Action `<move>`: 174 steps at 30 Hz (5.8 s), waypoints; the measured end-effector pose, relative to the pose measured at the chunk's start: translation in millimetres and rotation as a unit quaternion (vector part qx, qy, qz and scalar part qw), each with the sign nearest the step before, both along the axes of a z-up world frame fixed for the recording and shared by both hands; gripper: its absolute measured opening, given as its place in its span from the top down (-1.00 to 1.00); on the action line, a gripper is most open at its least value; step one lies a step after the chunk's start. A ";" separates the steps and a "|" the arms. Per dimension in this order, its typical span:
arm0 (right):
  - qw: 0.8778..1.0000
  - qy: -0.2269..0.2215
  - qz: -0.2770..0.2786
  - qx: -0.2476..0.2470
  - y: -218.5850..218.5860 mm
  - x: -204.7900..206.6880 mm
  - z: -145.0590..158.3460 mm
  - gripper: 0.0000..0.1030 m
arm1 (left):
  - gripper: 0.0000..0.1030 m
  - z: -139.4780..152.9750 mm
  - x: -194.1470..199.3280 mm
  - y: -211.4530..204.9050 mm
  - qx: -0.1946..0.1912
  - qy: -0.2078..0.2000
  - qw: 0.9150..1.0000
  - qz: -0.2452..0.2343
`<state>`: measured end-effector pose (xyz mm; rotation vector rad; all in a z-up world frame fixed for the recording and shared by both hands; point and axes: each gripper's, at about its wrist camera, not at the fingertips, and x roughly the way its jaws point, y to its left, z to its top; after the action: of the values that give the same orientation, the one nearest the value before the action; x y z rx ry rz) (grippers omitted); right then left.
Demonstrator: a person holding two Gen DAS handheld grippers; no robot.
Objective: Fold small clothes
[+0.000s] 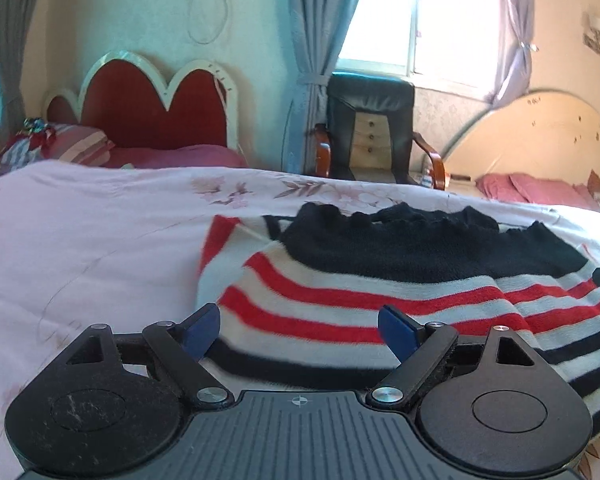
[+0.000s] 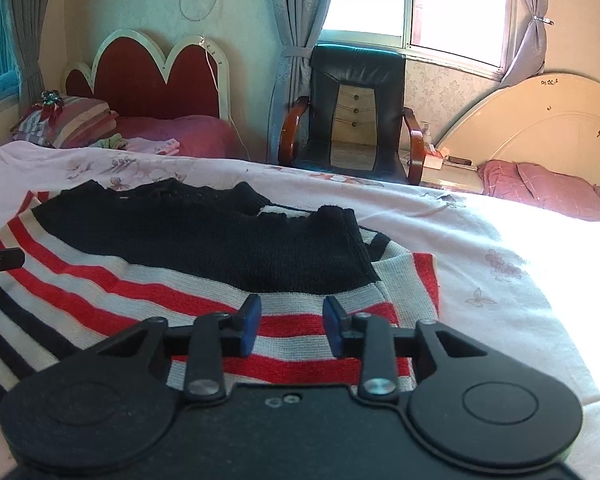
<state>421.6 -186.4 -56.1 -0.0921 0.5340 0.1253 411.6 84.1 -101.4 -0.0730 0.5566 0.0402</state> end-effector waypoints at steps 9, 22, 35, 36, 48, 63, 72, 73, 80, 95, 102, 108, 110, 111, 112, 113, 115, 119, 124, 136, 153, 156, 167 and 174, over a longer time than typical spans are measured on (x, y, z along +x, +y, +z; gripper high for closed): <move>0.999 -0.002 0.033 0.030 14.9 -47.9 10.5 0.75 | -0.33 -33.2 -101.7 74.1 -0.170 0.025 0.981 0.095; 0.994 0.019 0.052 0.089 59.0 -84.6 10.7 0.76 | -0.18 -76.0 -88.8 71.2 -0.441 0.023 0.890 0.109; 0.994 0.052 0.024 0.096 76.8 -20.7 -0.2 0.80 | -0.18 -75.5 -4.3 76.7 -0.417 -0.017 0.899 0.131; 0.994 0.054 0.022 0.094 78.0 -16.5 -0.8 0.80 | -0.18 -74.9 -2.0 77.8 -0.417 -0.018 0.899 0.131; 0.994 0.087 0.040 0.062 93.7 6.4 -17.0 0.82 | 0.65 -88.1 -5.4 94.5 -0.502 -0.036 0.857 0.107; 0.993 0.084 0.047 0.070 87.7 6.9 -25.4 0.88 | 0.65 -104.2 -7.2 99.5 -0.498 -0.018 0.861 0.100; 0.992 0.082 0.040 0.082 85.4 8.2 -27.1 0.88 | 0.65 -45.5 -2.0 74.3 -0.472 -0.056 0.880 0.006; 0.992 0.083 0.039 0.088 84.0 8.4 -27.4 0.88 | 0.65 -33.4 -1.6 66.0 -0.468 -0.068 0.881 -0.025; 0.983 0.096 0.032 0.154 63.3 11.9 -23.0 0.85 | 0.65 13.4 20.8 -3.4 -0.403 -0.034 0.909 -0.099; 0.915 0.068 -0.090 0.387 -118.3 -20.0 -12.0 -0.18 | -0.65 24.1 -0.4 -172.6 -0.186 0.036 0.946 -0.263; 0.908 0.128 -0.034 0.398 -98.0 -9.4 -11.1 -0.26 | -0.65 40.5 -11.8 -41.4 -0.188 -0.001 0.976 -0.112; 0.908 0.190 -0.019 0.373 -61.6 12.3 -16.3 -0.42 | -0.65 -12.6 9.6 -14.9 -0.188 0.087 0.974 -0.092; 0.917 0.201 -0.020 0.345 -51.8 16.5 -16.1 -0.44 | -0.65 -17.2 4.8 -18.6 -0.197 0.085 0.973 -0.086; 0.923 0.202 -0.020 0.327 -46.7 17.4 -14.8 -0.44 | -0.65 -18.9 6.9 -23.4 -0.196 0.084 0.973 -0.084; 0.930 0.202 -0.016 0.308 -41.7 17.6 -13.7 -0.42 | -0.65 -19.4 8.0 -25.4 -0.196 0.084 0.973 -0.084; 0.938 0.198 -0.014 0.284 -36.7 16.7 -12.3 -0.34 | -0.65 -19.6 13.1 -30.2 -0.195 0.083 0.974 -0.084; 0.960 0.180 -0.004 0.213 -23.7 15.7 -9.4 -0.05 | -0.65 -20.4 20.6 -34.8 -0.197 0.086 0.973 -0.088; 0.989 0.102 0.053 0.089 4.7 -2.7 1.8 0.51 | -0.65 -12.0 25.2 -39.4 -0.176 0.077 0.977 -0.093; 0.997 -0.016 0.070 -0.028 22.4 -35.4 21.8 0.59 | -0.65 -2.0 31.8 -48.4 -0.182 0.063 0.976 -0.100; 0.999 -0.025 -0.026 -0.017 -46.2 -37.4 -10.8 0.62 | -0.65 -6.3 55.0 -124.8 -0.149 0.102 0.967 -0.181; 0.982 0.056 -0.030 0.177 -92.7 -26.9 -18.5 0.62 | -0.65 0.5 54.5 -74.2 -0.186 0.073 0.968 -0.149; 0.989 0.018 -0.027 0.147 -85.7 -47.7 -5.5 0.66 | -0.65 5.1 53.8 -81.1 -0.171 0.070 0.970 -0.160; 0.985 0.044 -0.058 0.157 -98.1 -51.8 -23.4 0.56 | -0.65 11.8 56.5 -117.5 -0.080 0.087 0.974 -0.194; 0.963 0.032 -0.086 0.252 -144.0 -5.8 -1.6 0.26 | -0.65 34.3 89.7 -115.4 -0.084 0.065 0.971 -0.213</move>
<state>415.7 -330.5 -57.7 0.4561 0.5582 0.0910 501.3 -31.2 -67.1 -0.1157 0.6963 -0.4249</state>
